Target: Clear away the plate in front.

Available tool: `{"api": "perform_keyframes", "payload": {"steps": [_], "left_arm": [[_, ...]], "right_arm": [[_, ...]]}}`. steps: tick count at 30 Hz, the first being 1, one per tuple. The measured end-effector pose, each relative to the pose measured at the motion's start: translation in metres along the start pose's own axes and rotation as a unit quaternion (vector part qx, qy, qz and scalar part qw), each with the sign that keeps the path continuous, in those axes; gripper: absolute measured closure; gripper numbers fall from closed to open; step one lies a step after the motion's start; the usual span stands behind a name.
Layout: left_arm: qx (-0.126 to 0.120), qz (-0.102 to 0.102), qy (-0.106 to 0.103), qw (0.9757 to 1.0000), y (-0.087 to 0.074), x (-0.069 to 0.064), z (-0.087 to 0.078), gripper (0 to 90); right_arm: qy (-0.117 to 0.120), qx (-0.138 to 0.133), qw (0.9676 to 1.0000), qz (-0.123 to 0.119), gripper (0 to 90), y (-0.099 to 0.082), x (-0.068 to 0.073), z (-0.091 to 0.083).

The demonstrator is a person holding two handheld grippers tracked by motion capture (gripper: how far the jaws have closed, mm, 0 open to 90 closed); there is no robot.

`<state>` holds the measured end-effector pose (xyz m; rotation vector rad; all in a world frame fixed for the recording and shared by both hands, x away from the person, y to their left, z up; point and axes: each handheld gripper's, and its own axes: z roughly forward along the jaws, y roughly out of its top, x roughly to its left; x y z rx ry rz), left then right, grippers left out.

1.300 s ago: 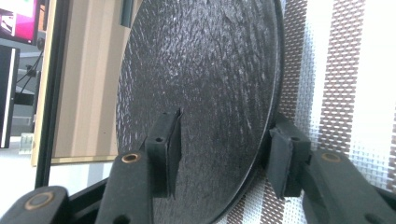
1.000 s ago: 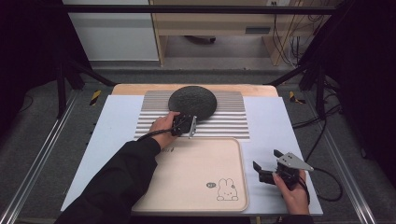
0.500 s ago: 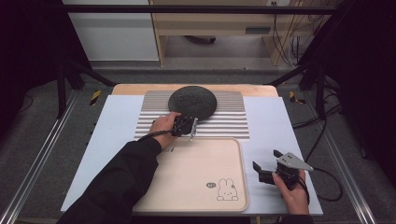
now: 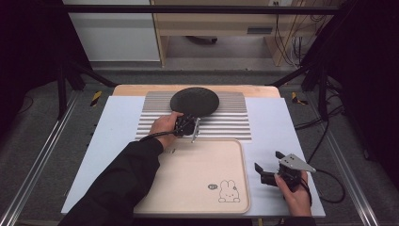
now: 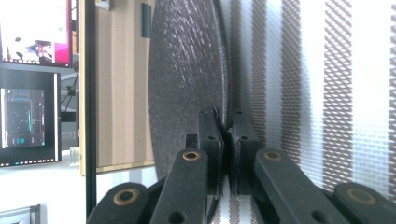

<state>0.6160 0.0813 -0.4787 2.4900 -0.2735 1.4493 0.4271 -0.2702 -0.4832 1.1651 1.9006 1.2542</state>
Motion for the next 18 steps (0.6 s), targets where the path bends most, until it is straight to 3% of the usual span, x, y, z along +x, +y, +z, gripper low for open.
{"api": "perform_keyframes", "payload": {"steps": [4, 8, 11, 15, 18], "left_arm": [[0.001, 0.023, 0.002, 0.9997, 0.000, -0.004, -0.001, 86.7], [0.004, 0.005, -0.004, 1.0000, 0.003, 0.001, -0.004, 86.8], [0.009, 0.014, -0.006, 0.9998, 0.003, 0.001, -0.009, 86.6], [0.007, -0.001, -0.006, 1.0000, 0.002, 0.005, -0.024, 86.3], [-0.003, -0.012, 0.007, 0.9999, 0.001, 0.009, -0.042, 86.5]], "right_arm": [[0.001, -0.001, 1.0000, 0.003, 5.3, 0.000, -0.001, 0.000], [0.002, -0.001, 1.0000, 0.004, 5.3, 0.000, -0.001, 0.000], [0.002, 0.000, 1.0000, 0.004, 5.3, 0.000, -0.001, 0.000], [0.001, -0.003, 1.0000, 0.005, 5.3, 0.000, -0.001, -0.001], [-0.001, -0.006, 1.0000, 0.003, 5.3, 0.001, 0.000, -0.001]]}}
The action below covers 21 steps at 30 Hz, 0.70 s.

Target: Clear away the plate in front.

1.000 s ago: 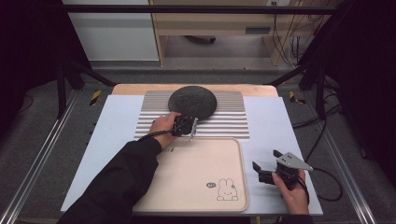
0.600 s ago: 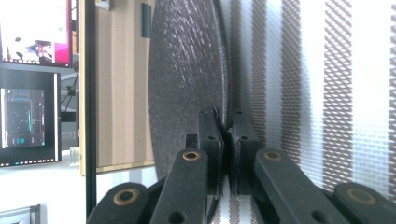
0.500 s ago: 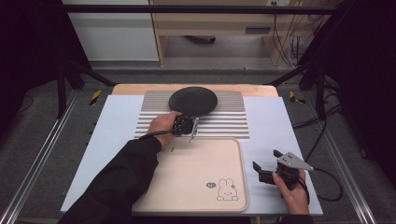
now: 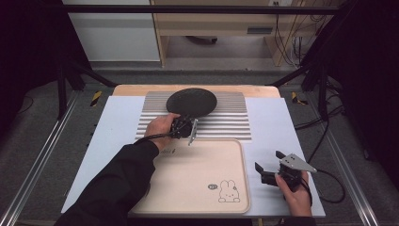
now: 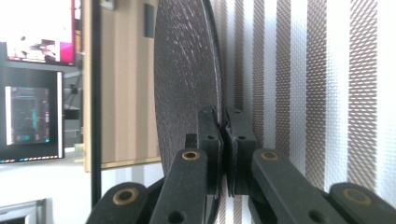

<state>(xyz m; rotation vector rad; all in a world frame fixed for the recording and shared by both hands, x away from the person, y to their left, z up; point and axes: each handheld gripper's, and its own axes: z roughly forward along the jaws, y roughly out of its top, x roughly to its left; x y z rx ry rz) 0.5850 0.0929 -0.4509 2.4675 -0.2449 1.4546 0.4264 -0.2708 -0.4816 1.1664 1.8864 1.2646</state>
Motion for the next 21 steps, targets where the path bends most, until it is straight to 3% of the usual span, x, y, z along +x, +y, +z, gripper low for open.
{"api": "perform_keyframes", "payload": {"steps": [5, 9, 21], "left_arm": [[-0.013, 0.002, 0.011, 0.9999, 0.001, 0.003, -0.028, 86.4], [-0.027, 0.016, 0.016, 0.9994, 0.004, 0.000, -0.050, 86.4], [-0.060, 0.048, 0.019, 0.9969, 0.009, -0.028, -0.100, 86.2]], "right_arm": [[-0.002, -0.005, 1.0000, 0.003, 5.3, 0.001, 0.000, -0.002], [-0.002, -0.007, 1.0000, 0.001, 5.3, 0.002, 0.001, -0.002], [-0.003, -0.008, 1.0000, 0.001, 5.3, 0.002, 0.001, -0.002]]}}
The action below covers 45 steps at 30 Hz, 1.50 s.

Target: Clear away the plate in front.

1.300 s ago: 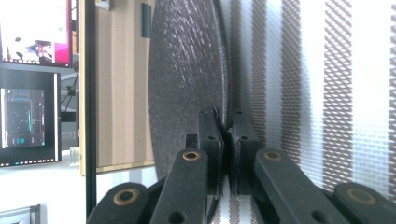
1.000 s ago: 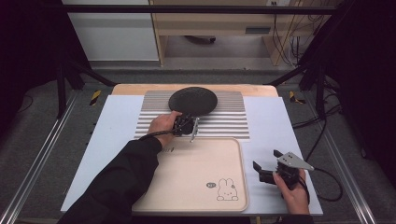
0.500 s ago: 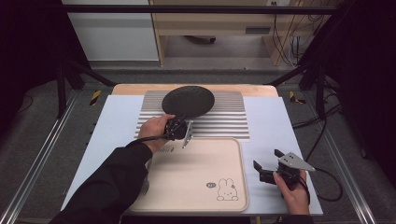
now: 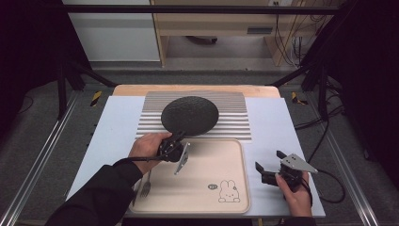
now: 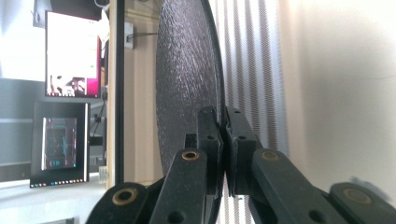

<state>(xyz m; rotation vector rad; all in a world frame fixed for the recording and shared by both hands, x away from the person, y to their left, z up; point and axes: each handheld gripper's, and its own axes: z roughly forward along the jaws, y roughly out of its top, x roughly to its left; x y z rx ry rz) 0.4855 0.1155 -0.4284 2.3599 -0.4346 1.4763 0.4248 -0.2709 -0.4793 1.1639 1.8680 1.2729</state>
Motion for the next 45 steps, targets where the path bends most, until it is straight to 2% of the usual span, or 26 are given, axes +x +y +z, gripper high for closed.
{"api": "perform_keyframes", "payload": {"steps": [9, 20, 28, 45], "left_arm": [[-0.017, 0.024, -0.002, 0.9996, 0.009, -0.019, -0.031, 86.0], [-0.038, 0.025, -0.004, 0.9990, 0.019, -0.041, -0.062, 85.8], [-0.046, 0.040, -0.014, 0.9981, 0.027, -0.054, -0.074, 85.6], [-0.055, 0.046, -0.027, 0.9970, 0.033, -0.072, -0.094, 85.6]], "right_arm": [[-0.001, 0.000, 1.0000, 0.000, 5.2, 0.000, 0.000, 0.000], [0.000, -0.001, 1.0000, 0.000, 5.2, 0.001, 0.001, -0.001], [-0.001, -0.001, 1.0000, 0.000, 5.2, 0.001, 0.001, -0.001], [-0.003, 0.001, 1.0000, 0.001, 5.2, 0.000, 0.000, -0.001]]}}
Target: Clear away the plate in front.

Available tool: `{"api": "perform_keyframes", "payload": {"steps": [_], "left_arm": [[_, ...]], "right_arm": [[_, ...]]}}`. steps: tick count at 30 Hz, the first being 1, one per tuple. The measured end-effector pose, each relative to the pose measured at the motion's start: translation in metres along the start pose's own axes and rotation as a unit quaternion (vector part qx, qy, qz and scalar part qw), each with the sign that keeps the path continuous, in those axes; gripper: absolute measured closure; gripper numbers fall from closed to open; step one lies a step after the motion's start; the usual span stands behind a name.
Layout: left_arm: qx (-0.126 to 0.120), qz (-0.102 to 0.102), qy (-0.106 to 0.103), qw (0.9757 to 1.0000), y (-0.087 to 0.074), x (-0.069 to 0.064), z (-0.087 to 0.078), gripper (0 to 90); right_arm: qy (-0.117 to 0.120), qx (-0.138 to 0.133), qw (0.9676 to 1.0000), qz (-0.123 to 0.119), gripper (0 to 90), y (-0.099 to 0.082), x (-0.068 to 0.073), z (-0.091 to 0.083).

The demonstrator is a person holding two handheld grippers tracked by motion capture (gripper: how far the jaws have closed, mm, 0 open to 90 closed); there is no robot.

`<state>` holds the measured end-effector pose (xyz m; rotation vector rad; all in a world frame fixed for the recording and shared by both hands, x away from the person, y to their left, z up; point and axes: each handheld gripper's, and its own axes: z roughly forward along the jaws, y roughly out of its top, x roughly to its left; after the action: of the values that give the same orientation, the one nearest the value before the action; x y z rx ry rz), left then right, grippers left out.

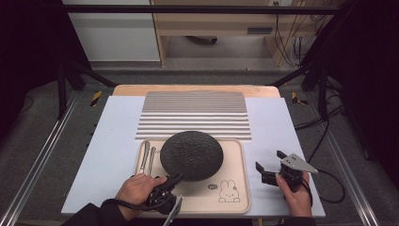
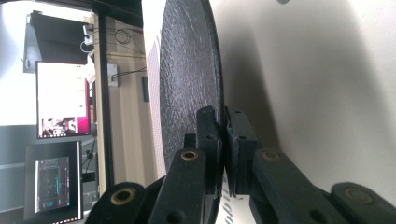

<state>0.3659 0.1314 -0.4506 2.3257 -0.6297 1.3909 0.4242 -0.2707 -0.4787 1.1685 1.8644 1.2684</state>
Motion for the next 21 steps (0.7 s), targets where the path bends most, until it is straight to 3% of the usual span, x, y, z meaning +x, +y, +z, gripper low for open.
{"api": "perform_keyframes", "payload": {"steps": [21], "left_arm": [[0.001, -0.006, -0.020, 0.9998, 0.000, -0.019, -0.007, 85.6]], "right_arm": [[-0.001, 0.001, 1.0000, -0.002, 5.2, 0.000, 0.000, 0.000]]}}
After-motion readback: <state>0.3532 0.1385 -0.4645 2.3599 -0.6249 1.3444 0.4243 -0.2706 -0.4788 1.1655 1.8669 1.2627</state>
